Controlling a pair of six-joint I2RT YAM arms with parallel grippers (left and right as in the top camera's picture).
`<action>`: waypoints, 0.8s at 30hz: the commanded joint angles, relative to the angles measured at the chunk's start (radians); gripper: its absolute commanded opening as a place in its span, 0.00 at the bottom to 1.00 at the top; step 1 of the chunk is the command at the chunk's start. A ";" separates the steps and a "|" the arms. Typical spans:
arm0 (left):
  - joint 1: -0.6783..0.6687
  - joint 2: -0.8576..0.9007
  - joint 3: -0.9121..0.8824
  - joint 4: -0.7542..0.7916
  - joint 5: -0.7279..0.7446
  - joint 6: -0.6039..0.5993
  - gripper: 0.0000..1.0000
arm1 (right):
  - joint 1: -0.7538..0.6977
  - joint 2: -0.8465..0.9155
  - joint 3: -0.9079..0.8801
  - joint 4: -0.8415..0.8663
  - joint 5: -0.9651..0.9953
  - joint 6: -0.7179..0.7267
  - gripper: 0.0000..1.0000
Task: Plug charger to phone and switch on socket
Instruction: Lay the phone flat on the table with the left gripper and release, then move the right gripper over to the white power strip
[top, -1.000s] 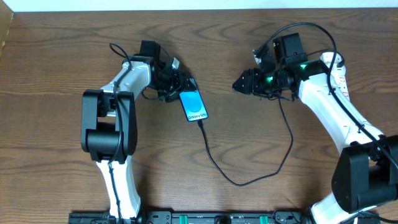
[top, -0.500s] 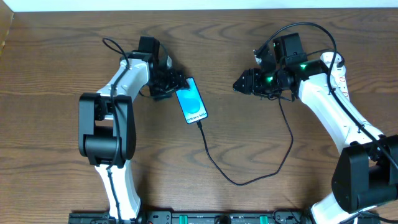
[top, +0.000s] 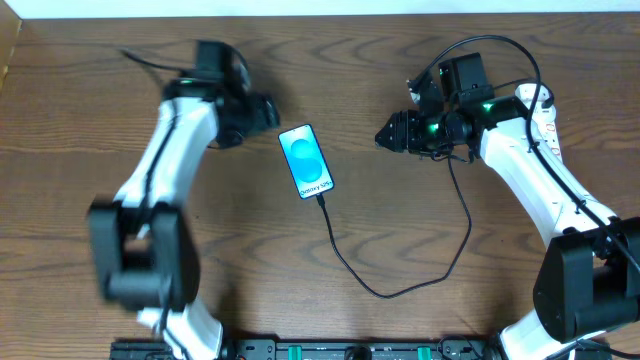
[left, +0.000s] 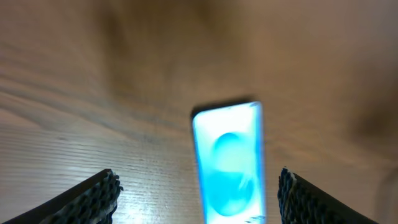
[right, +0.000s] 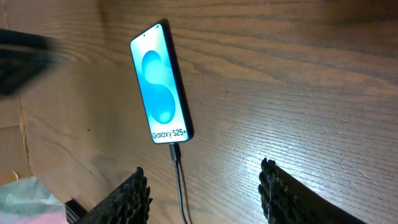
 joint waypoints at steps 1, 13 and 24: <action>0.043 -0.196 0.015 0.006 -0.021 0.002 0.83 | 0.005 0.009 0.007 -0.003 0.001 -0.026 0.57; 0.075 -0.452 0.015 0.005 -0.020 0.002 0.84 | 0.005 0.009 0.007 -0.004 0.001 -0.038 0.57; 0.075 -0.453 0.015 0.005 -0.020 0.002 0.84 | 0.005 0.009 0.007 -0.038 -0.003 -0.061 0.58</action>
